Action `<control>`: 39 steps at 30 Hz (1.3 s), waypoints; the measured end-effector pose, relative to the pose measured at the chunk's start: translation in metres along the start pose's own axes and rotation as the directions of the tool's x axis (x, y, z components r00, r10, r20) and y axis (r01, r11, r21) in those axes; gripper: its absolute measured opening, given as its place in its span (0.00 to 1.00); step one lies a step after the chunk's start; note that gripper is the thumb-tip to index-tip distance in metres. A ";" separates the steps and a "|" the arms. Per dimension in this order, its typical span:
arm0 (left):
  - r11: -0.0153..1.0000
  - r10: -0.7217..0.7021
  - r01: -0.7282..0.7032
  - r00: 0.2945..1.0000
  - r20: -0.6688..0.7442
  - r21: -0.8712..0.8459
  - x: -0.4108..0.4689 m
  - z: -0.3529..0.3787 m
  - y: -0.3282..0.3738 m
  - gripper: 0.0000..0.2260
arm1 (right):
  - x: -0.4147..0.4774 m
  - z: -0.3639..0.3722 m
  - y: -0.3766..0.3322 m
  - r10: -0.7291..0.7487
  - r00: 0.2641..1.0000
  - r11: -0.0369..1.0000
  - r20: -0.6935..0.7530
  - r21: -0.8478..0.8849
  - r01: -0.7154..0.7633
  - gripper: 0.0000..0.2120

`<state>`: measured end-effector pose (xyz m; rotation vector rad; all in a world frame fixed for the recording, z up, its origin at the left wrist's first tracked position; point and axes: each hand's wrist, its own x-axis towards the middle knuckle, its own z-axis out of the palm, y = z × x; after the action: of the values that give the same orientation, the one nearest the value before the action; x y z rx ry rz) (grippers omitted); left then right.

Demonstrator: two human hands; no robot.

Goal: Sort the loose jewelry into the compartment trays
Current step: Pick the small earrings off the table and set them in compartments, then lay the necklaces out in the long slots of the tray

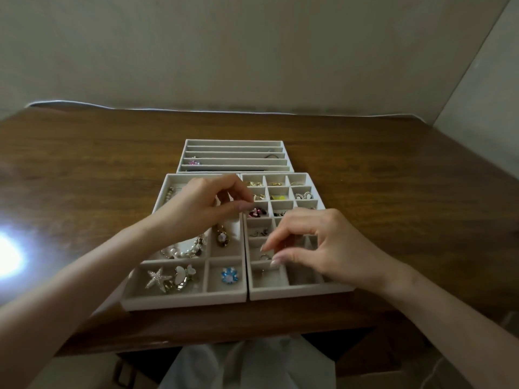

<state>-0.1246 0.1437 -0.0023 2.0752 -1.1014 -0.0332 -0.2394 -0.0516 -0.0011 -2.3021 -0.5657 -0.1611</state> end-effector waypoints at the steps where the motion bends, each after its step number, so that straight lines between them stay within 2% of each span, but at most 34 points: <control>1: 1.000 -0.008 0.008 1.000 -0.013 -0.003 0.001 -0.002 -0.001 0.04 | 0.001 -0.002 0.001 0.014 1.000 1.000 -0.015 0.006 -0.014 0.06; 6: 1.000 -0.028 0.029 0.996 -0.084 0.010 0.011 -0.010 -0.005 0.03 | 0.012 -0.020 0.014 0.134 0.981 0.991 -0.142 0.039 -0.130 0.04; 10: 0.979 -0.096 0.144 0.949 -0.300 0.142 0.026 -0.021 -0.025 0.01 | 0.034 -0.034 0.039 0.169 0.945 0.981 -0.282 -0.046 -0.189 0.05; 12: 0.920 -0.125 0.258 0.907 -0.403 0.295 0.034 -0.023 -0.041 0.02 | 0.052 -0.038 0.055 0.181 0.929 0.967 -0.322 -0.114 -0.228 0.05; 14: 0.837 -0.181 0.376 0.876 -0.447 0.398 0.041 -0.025 -0.059 0.03 | 0.073 -0.040 0.074 0.195 0.913 0.940 -0.360 -0.197 -0.278 0.06; 17: 0.728 -0.321 0.542 0.810 -0.490 0.420 0.050 -0.031 -0.086 0.10 | 0.104 -0.044 0.098 0.237 0.868 0.884 -0.435 -0.273 -0.378 0.07; 19: 0.660 -0.414 0.629 0.760 -0.500 0.410 0.056 -0.037 -0.101 0.14 | 0.121 -0.045 0.111 0.324 0.835 0.819 -0.445 -0.310 -0.483 0.11; 21: 0.635 -0.509 0.678 0.728 -0.459 0.371 0.063 -0.041 -0.114 0.16 | 0.132 -0.045 0.123 0.433 0.800 0.737 -0.416 -0.348 -0.580 0.15; 23: 0.652 -0.576 0.688 0.723 -0.382 0.319 0.069 -0.045 -0.122 0.16 | 0.141 -0.043 0.133 0.520 0.771 0.702 -0.367 -0.331 -0.631 0.16; 26: 0.702 -0.567 0.641 0.767 -0.302 0.310 0.077 -0.048 -0.128 0.14 | 0.150 -0.040 0.140 0.558 0.765 0.709 -0.321 -0.295 -0.641 0.16; 32: 0.699 -0.508 0.623 0.779 -0.368 0.352 0.085 -0.050 -0.127 0.11 | 0.158 -0.041 0.134 0.500 0.779 0.754 -0.380 -0.253 -0.607 0.10; 39: 0.707 -0.416 0.600 0.781 -0.465 0.374 0.084 -0.066 -0.095 0.11 | 0.153 -0.061 0.105 0.466 0.781 0.765 -0.416 -0.254 -0.592 0.10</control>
<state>0.0175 0.1559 0.0097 2.6776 -0.2772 0.3788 -0.0530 -0.1060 0.0169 -2.6245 0.3501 -0.3925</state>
